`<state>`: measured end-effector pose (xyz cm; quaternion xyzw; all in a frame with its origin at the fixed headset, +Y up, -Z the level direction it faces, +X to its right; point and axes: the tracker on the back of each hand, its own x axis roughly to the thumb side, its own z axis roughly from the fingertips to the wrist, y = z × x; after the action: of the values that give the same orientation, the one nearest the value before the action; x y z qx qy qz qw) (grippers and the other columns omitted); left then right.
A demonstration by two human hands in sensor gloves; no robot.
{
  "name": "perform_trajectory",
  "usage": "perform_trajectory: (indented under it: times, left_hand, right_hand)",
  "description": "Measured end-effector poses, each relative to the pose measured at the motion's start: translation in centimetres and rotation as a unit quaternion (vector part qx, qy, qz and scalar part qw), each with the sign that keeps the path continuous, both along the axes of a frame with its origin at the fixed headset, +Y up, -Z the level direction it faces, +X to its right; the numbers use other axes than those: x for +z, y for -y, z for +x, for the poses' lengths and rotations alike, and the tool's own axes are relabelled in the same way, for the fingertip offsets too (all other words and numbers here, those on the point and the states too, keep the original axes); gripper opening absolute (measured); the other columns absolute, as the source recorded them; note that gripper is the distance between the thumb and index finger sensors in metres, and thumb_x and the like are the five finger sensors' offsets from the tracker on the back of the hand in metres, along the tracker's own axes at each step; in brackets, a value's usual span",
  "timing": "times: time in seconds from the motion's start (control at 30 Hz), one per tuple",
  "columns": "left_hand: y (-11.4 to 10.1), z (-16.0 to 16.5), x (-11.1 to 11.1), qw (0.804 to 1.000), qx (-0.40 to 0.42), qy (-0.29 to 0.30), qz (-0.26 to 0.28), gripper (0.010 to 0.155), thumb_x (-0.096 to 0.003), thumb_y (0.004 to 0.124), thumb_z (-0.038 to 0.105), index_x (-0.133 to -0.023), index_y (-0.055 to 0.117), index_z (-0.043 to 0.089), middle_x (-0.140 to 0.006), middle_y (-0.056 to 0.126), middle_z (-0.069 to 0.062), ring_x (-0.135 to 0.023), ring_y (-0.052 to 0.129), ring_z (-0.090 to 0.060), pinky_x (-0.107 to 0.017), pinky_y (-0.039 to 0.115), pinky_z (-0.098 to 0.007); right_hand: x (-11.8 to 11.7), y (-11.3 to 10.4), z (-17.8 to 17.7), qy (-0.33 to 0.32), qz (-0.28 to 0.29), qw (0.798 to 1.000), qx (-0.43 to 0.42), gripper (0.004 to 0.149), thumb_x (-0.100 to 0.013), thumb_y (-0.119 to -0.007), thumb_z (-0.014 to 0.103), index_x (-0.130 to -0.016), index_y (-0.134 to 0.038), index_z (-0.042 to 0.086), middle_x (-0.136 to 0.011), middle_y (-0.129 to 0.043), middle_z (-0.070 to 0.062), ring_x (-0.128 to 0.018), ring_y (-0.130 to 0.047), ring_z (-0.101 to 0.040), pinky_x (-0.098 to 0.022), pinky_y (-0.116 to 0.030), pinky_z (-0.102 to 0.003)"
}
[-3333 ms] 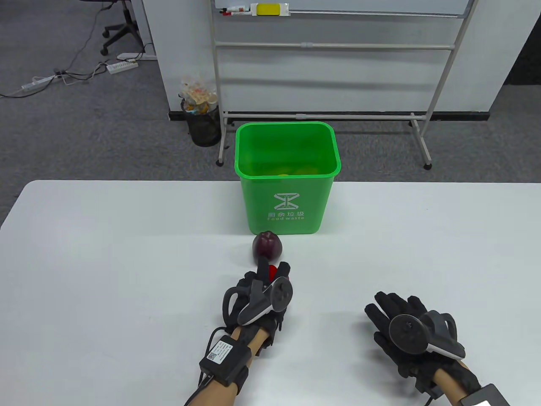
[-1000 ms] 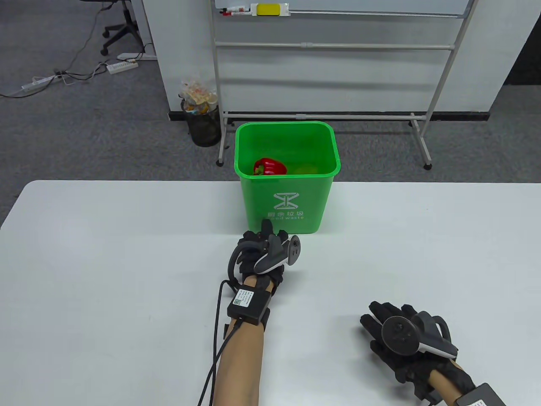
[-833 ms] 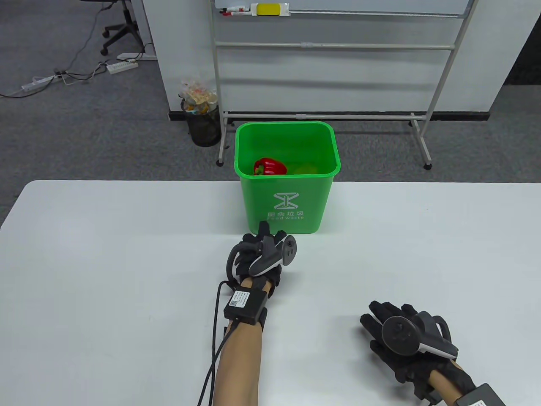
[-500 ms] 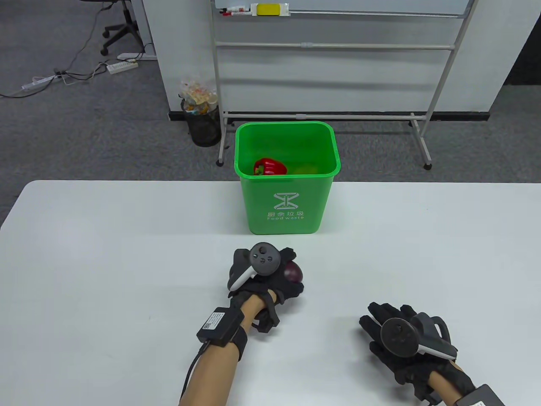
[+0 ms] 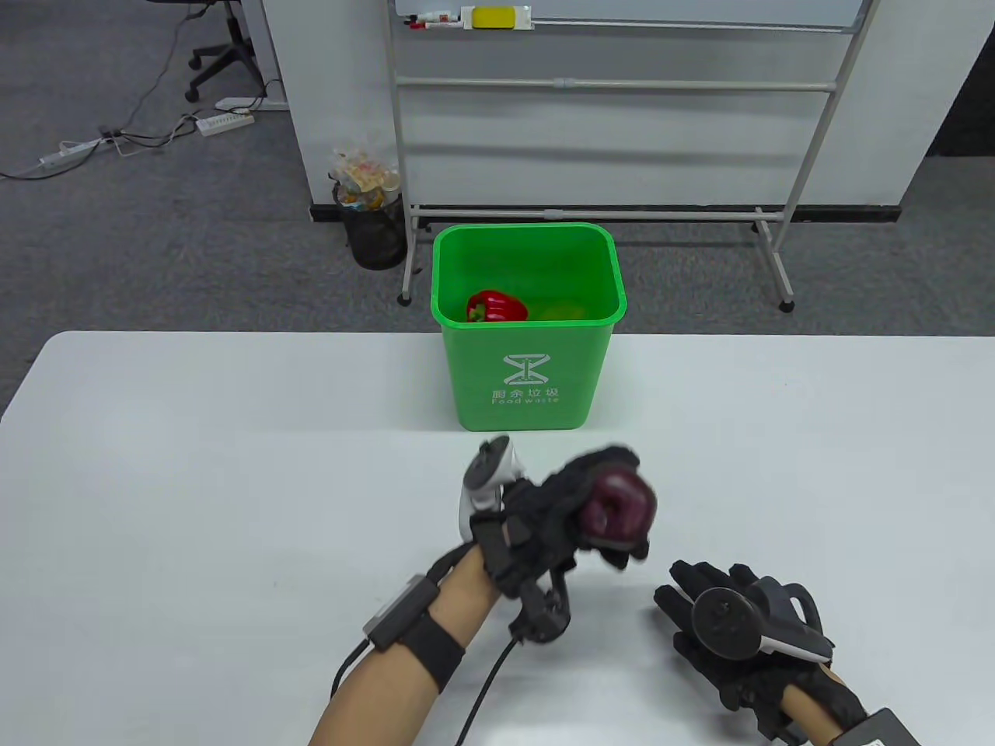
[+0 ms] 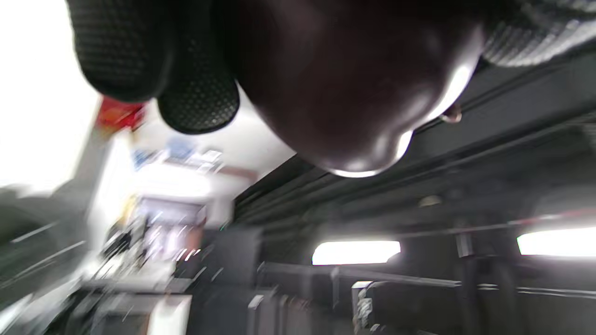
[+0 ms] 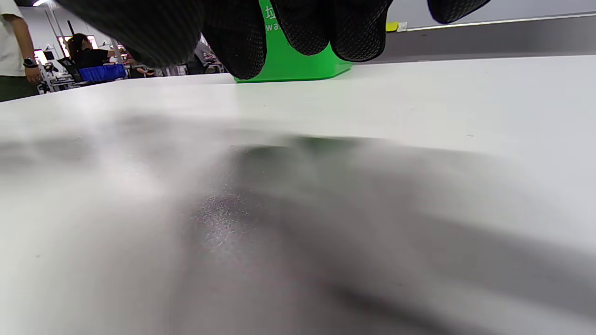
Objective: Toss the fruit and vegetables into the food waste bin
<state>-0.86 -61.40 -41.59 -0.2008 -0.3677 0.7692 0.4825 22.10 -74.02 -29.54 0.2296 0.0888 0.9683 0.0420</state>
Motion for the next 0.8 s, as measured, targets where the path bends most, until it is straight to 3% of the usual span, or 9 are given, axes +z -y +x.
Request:
perform_trajectory:
  times: [0.03, 0.1, 0.17, 0.23, 0.37, 0.47, 0.6, 0.7, 0.8]
  left_hand:
    - [-3.4, -0.8, -2.2, 0.996, -0.009, -0.087, -0.014, 0.096, -0.0425, 0.065, 0.079, -0.106, 0.024, 0.019, -0.107, 0.045, -0.029, -0.076, 0.092, -0.039, -0.055, 0.085, -0.048]
    - [-6.3, -2.7, -5.8, 0.976, -0.035, -0.205, -0.065, 0.107, -0.0415, 0.054, 0.079, -0.099, -0.001, 0.007, -0.107, 0.013, -0.035, -0.091, 0.071, -0.057, -0.065, 0.072, -0.064]
    - [-6.0, -4.6, -6.9, 0.953, -0.065, -0.264, -0.135, 0.109, -0.0416, 0.049, 0.080, -0.095, -0.009, 0.005, -0.104, 0.004, -0.035, -0.094, 0.065, -0.057, -0.068, 0.069, -0.062]
    - [-4.6, -5.7, -6.8, 0.942, -0.061, -0.301, -0.138, 0.107, -0.0437, 0.051, 0.078, -0.098, -0.003, 0.003, -0.105, 0.010, -0.037, -0.091, 0.066, -0.058, -0.065, 0.068, -0.064]
    - [-0.8, -7.6, -6.1, 0.949, -0.044, -0.266, -0.163, 0.102, -0.0458, 0.051, 0.077, -0.101, 0.004, 0.005, -0.105, 0.014, -0.037, -0.092, 0.061, -0.058, -0.066, 0.063, -0.065]
    - [0.2, -8.9, -5.1, 0.955, -0.020, -0.254, -0.150, 0.099, -0.0463, 0.051, 0.076, -0.104, 0.010, 0.007, -0.107, 0.017, -0.035, -0.095, 0.053, -0.057, -0.068, 0.056, -0.067]
    - [-1.4, -9.7, -3.1, 0.969, -0.004, -0.231, -0.088, 0.094, -0.0469, 0.053, 0.076, -0.107, 0.022, 0.011, -0.110, 0.029, -0.031, -0.097, 0.054, -0.055, -0.069, 0.056, -0.066]
    - [-4.0, -9.4, -0.2, 0.979, -0.004, -0.202, 0.008, 0.089, -0.0478, 0.056, 0.074, -0.107, 0.032, 0.013, -0.110, 0.044, -0.028, -0.094, 0.067, -0.049, -0.068, 0.064, -0.062]
    - [-6.0, -8.6, 3.3, 0.976, -0.034, -0.191, 0.102, 0.087, -0.0467, 0.061, 0.072, -0.107, 0.038, 0.013, -0.110, 0.046, -0.026, -0.095, 0.065, -0.053, -0.068, 0.061, -0.066]
  right_hand:
    - [0.0, 0.1, -0.1, -0.001, -0.001, 1.000, 0.001, 0.066, -0.044, -0.071, 0.045, -0.105, -0.058, 0.022, -0.114, -0.043, -0.012, -0.108, -0.054, -0.042, -0.073, -0.039, -0.073]
    - [0.0, 0.2, -0.4, -0.001, -0.005, 1.000, 0.001, 0.066, -0.044, -0.071, 0.045, -0.105, -0.058, 0.022, -0.114, -0.043, -0.012, -0.108, -0.054, -0.042, -0.073, -0.039, -0.073]
    - [0.2, 0.2, -0.7, -0.004, -0.007, 1.000, 0.006, 0.066, -0.044, -0.071, 0.045, -0.105, -0.058, 0.022, -0.114, -0.043, -0.011, -0.108, -0.054, -0.042, -0.074, -0.039, -0.072]
    - [0.3, 0.0, -0.8, -0.009, -0.002, 1.000, 0.006, 0.067, -0.044, -0.071, 0.045, -0.105, -0.058, 0.022, -0.114, -0.043, -0.011, -0.108, -0.053, -0.042, -0.074, -0.039, -0.073]
    - [0.2, 0.0, -0.7, -0.007, -0.006, 1.000, -0.004, 0.067, -0.044, -0.071, 0.045, -0.105, -0.058, 0.022, -0.114, -0.042, -0.011, -0.108, -0.053, -0.042, -0.074, -0.039, -0.072]
    - [0.1, 0.4, -0.6, -0.005, -0.016, 1.000, 0.000, 0.067, -0.044, -0.072, 0.044, -0.105, -0.057, 0.022, -0.114, -0.043, -0.012, -0.108, -0.053, -0.042, -0.074, -0.039, -0.073]
    - [0.1, 0.4, -0.7, -0.004, -0.018, 1.000, -0.003, 0.067, -0.044, -0.072, 0.044, -0.105, -0.057, 0.022, -0.114, -0.042, -0.012, -0.108, -0.053, -0.042, -0.074, -0.038, -0.073]
    - [0.1, 0.0, -0.9, -0.007, -0.003, 1.000, -0.010, 0.067, -0.044, -0.072, 0.044, -0.105, -0.057, 0.022, -0.114, -0.043, -0.011, -0.108, -0.053, -0.042, -0.074, -0.038, -0.073]
    - [0.3, -0.3, -0.9, -0.011, 0.013, 1.000, -0.021, 0.068, -0.043, -0.072, 0.044, -0.105, -0.055, 0.021, -0.114, -0.044, -0.012, -0.108, -0.054, -0.042, -0.074, -0.039, -0.073]
